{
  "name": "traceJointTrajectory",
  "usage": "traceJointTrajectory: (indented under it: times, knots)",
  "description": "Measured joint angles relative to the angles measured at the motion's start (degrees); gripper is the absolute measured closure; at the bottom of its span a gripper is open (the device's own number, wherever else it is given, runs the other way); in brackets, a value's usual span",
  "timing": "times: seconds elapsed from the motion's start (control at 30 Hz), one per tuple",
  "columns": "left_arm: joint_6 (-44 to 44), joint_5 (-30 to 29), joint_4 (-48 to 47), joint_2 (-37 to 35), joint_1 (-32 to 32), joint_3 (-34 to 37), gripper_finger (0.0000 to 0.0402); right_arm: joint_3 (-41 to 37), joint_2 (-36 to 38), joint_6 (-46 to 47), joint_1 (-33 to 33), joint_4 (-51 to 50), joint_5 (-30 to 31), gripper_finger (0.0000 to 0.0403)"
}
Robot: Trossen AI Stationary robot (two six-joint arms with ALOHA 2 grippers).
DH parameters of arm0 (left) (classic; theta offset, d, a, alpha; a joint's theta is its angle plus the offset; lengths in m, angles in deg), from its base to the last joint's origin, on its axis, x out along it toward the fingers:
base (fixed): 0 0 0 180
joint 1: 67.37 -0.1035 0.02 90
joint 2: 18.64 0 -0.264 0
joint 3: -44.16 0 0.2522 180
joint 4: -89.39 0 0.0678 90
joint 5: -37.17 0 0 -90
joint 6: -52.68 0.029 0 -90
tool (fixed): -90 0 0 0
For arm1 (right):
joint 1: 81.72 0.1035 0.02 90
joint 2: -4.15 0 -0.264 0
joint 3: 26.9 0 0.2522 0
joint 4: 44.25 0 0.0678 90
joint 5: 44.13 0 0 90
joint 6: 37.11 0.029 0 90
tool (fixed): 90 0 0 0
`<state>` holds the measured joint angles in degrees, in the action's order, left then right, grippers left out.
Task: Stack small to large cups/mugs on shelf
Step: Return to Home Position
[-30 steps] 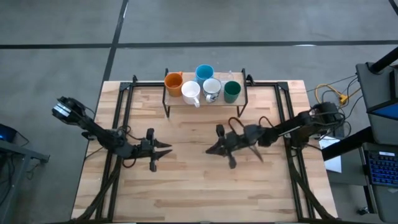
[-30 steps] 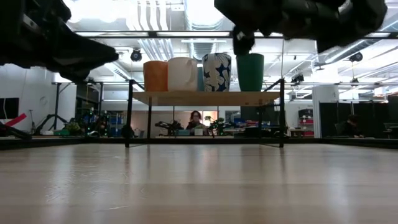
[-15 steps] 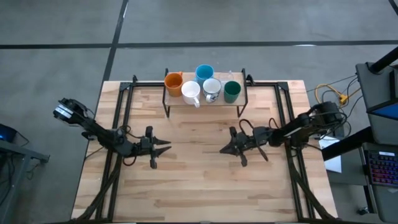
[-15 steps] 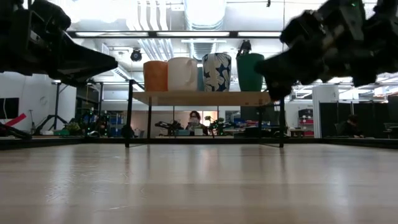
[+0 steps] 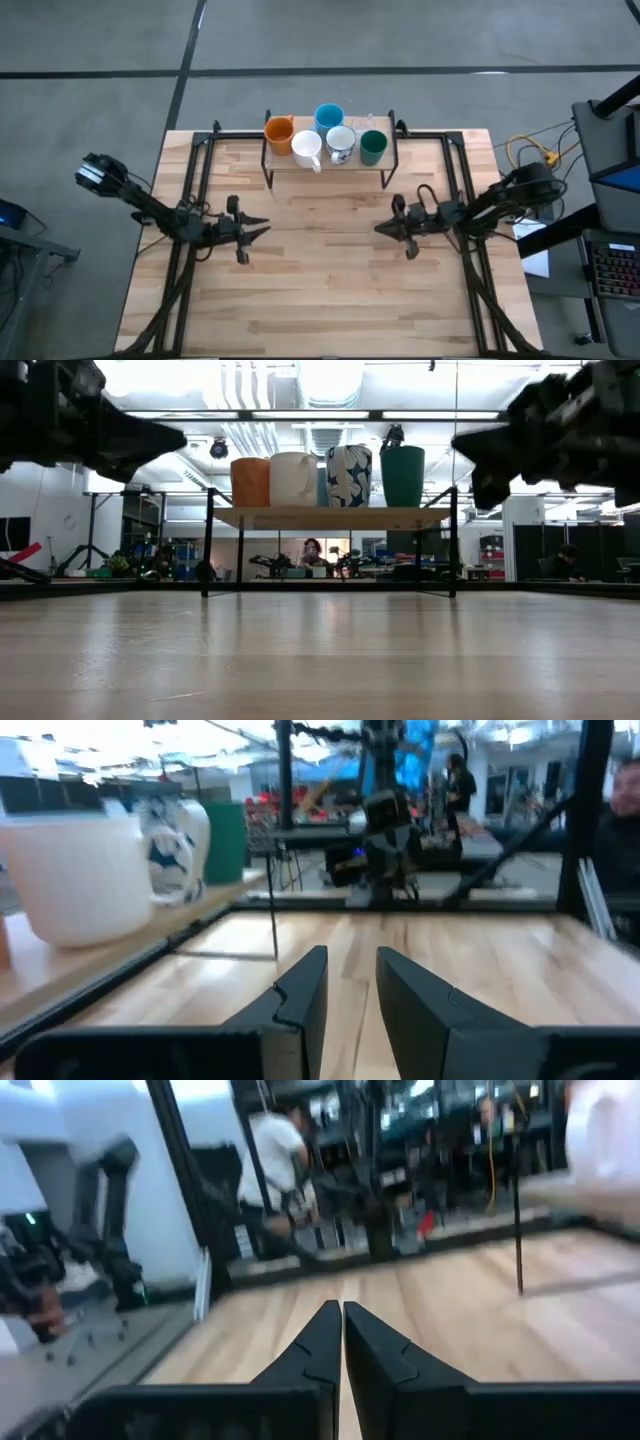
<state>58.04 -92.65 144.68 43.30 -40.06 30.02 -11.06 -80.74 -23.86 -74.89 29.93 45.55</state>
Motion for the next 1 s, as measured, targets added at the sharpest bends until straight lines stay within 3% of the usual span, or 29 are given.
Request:
traceJointTrajectory:
  times: [0.2,0.47,0.7,1.0]
  knots:
    - [1.18,0.17,-3.13,-8.85,-1.02,-0.07,0.0327,-0.55,10.91,-2.70,-0.46,-3.44,0.49,0.0394]
    - [7.45,0.32,-5.90,-23.23,-1.07,-0.51,0.0327,-0.61,32.79,-5.50,-1.25,-26.44,1.72,0.0394]
    - [9.37,0.50,-8.19,-32.14,-0.98,-0.49,0.0327,-0.61,50.32,-12.92,-1.25,-36.59,2.08,0.0394]
    - [21.59,2.94,-6.18,-42.83,-0.96,-0.49,0.0327,-0.61,58.73,-21.17,-1.25,-42.55,7.94,0.0394]
